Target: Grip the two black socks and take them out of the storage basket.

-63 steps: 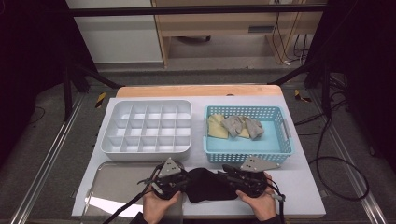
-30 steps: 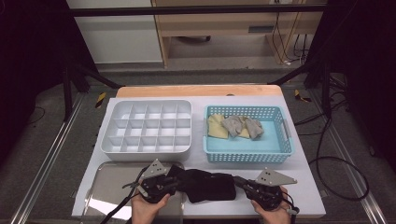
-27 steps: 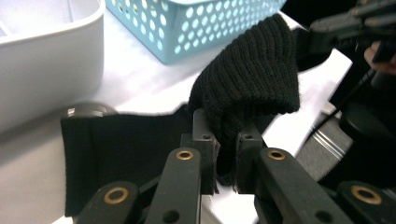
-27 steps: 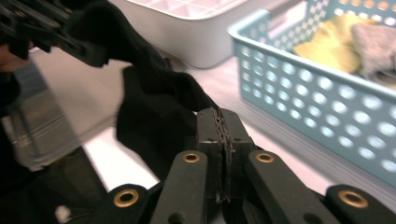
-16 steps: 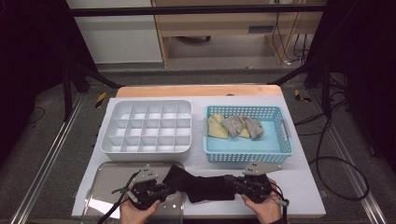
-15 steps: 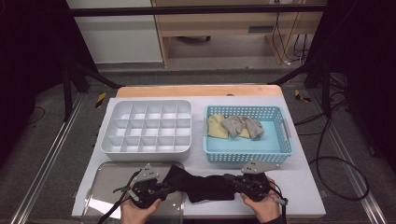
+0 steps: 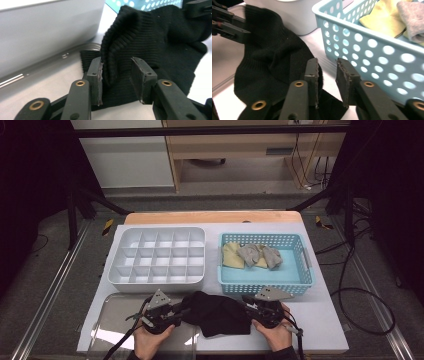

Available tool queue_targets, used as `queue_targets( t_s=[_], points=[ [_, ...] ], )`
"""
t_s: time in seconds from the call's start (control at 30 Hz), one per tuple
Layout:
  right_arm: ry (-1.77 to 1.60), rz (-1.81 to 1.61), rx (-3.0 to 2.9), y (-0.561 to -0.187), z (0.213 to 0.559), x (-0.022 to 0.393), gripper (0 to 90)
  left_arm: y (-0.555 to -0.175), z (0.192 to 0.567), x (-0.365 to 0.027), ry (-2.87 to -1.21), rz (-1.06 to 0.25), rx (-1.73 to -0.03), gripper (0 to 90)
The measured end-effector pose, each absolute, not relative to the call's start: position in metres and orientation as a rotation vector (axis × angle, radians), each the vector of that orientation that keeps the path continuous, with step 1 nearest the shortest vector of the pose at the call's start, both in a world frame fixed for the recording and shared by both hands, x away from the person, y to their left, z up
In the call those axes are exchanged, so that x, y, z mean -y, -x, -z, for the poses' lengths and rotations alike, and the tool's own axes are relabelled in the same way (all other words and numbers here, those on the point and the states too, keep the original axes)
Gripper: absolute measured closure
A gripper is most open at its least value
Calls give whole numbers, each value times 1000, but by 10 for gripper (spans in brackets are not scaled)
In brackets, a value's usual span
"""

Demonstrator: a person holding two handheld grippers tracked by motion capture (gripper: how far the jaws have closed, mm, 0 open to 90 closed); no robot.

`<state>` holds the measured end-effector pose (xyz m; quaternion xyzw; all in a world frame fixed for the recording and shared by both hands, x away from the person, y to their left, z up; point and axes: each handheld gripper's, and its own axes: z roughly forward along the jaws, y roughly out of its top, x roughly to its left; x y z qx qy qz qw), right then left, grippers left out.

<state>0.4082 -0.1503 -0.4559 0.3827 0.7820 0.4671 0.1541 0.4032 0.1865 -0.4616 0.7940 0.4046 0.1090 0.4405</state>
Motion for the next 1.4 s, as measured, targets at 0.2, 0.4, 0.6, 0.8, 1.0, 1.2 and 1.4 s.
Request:
queue_targets(
  t_s=[0.2,0.4,0.6,0.8,1.0,1.2,1.4],
  points=[
    [-1095,-1364,-2201,-397,449,164,607,-409,462,-191,-1944,-276,-996,620],
    [-1098,-1386,-2184,-384,445,173,561,-418,466,-189,-1925,-278,-1014,606],
    [-1072,-1404,-2172,-372,442,178,538,-421,467,-183,-1935,-288,-1008,602],
    [-1096,-1393,-2222,-371,457,175,527,-428,468,-176,-1954,-306,-1030,613],
    [-1089,-1397,-2239,-366,462,171,508,-431,474,-173,-1964,-324,-1058,674],
    [-1060,-1407,-2244,-358,460,168,487,-433,474,-174,-1975,-345,-1066,803],
    [-1062,-1391,-2255,-356,464,167,494,-433,474,-175,-1981,-343,-1078,898]
  ],
)
